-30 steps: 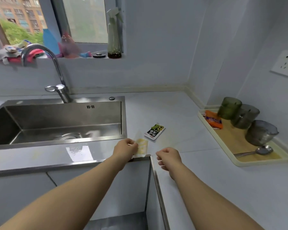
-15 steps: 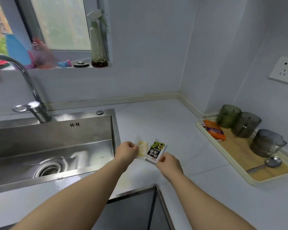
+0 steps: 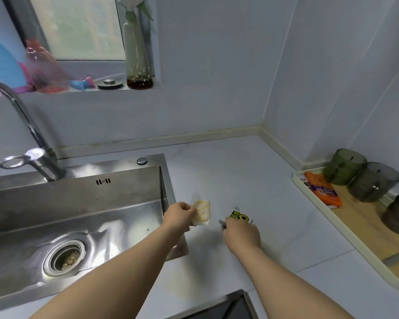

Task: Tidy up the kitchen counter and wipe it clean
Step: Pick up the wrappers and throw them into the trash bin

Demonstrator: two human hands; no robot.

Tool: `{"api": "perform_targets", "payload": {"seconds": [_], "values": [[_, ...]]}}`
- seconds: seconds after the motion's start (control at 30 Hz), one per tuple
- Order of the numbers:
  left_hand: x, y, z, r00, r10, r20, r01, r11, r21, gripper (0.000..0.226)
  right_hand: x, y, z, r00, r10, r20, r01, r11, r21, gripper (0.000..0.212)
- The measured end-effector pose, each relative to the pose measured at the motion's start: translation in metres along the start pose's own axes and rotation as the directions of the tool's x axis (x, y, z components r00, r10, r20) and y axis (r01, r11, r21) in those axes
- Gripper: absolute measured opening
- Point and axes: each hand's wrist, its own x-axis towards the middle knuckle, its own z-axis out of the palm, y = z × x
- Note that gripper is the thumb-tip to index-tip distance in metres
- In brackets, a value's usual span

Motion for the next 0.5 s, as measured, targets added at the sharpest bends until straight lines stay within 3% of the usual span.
{"api": "perform_targets", "payload": {"seconds": [0.13, 0.27, 0.33, 0.4, 0.47, 0.5], "values": [[0.0, 0.007, -0.001, 0.997, -0.07, 0.04, 0.075, 0.989, -0.13, 0.017, 0.006, 0.0, -0.018, 0.978, 0.162, -0.133, -0.121, 0.954, 0.275, 0.025], [-0.008, 0.022, 0.002, 0.988, -0.118, 0.104, 0.138, 0.967, -0.214, 0.014, 0.003, 0.001, -0.039, 0.932, 0.213, -0.294, -0.057, 0.885, 0.461, 0.018], [-0.018, 0.027, 0.008, 0.985, -0.116, 0.129, 0.145, 0.96, -0.241, 0.012, -0.003, 0.001, -0.047, 0.934, 0.244, -0.26, 0.005, 0.719, 0.695, 0.024], [-0.028, 0.03, 0.015, 0.981, -0.124, 0.15, 0.165, 0.936, -0.309, 0.007, -0.012, 0.0, -0.051, 0.95, 0.276, -0.147, 0.013, 0.436, 0.9, 0.024], [-0.038, 0.031, 0.021, 0.978, -0.126, 0.164, 0.183, 0.896, -0.405, 0.01, -0.021, -0.001, -0.05, 0.96, 0.276, -0.048, -0.021, 0.242, 0.97, 0.007], [-0.047, 0.031, 0.024, 0.979, -0.121, 0.166, 0.185, 0.873, -0.451, 0.01, -0.029, 0.001, -0.049, 0.966, 0.258, -0.016, -0.037, 0.198, 0.98, 0.012]]}}
